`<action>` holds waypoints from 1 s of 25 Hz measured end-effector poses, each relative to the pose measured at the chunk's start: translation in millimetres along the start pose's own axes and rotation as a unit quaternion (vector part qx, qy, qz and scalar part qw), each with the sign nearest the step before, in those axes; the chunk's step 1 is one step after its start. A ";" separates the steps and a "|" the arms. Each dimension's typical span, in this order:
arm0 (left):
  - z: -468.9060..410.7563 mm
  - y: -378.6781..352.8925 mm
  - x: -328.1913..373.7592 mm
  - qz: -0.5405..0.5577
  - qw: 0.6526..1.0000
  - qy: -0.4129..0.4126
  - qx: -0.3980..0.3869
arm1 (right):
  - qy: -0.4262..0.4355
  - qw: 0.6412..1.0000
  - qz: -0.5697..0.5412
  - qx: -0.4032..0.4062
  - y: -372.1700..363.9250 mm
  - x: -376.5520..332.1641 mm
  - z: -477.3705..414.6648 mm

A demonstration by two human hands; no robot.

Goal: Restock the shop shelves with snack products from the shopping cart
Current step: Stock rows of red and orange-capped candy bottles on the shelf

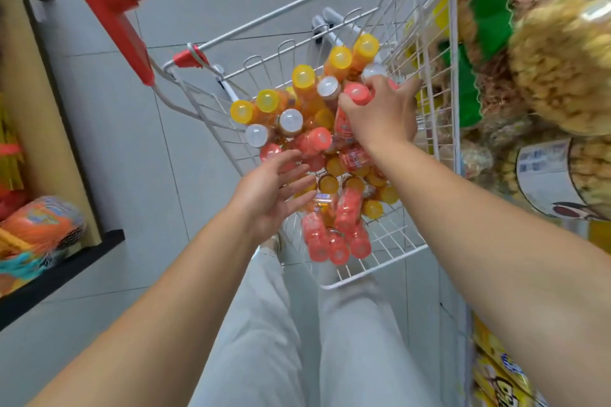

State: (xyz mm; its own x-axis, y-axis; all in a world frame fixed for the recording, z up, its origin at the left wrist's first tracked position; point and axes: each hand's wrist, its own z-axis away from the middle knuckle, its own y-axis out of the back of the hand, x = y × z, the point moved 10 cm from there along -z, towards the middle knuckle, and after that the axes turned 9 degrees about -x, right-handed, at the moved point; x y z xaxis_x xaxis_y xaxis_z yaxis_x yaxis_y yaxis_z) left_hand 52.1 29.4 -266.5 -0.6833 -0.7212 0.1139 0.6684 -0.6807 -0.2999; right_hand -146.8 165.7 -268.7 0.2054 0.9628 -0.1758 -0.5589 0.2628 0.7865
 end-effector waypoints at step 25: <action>28.7 10.0 -18.9 -0.056 0.997 0.036 -0.032 | 0.106 0.964 -0.123 -0.211 -89.9 -20.1 36.6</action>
State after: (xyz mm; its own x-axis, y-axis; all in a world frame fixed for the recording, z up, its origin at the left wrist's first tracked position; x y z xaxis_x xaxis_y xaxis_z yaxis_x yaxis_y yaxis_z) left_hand 80.1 32.6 -244.5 -0.7738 -0.6281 0.0816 0.5681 -0.7453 -0.3491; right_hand -71.3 120.5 -314.1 0.2284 0.8478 -0.4786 -0.8011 0.4431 0.4025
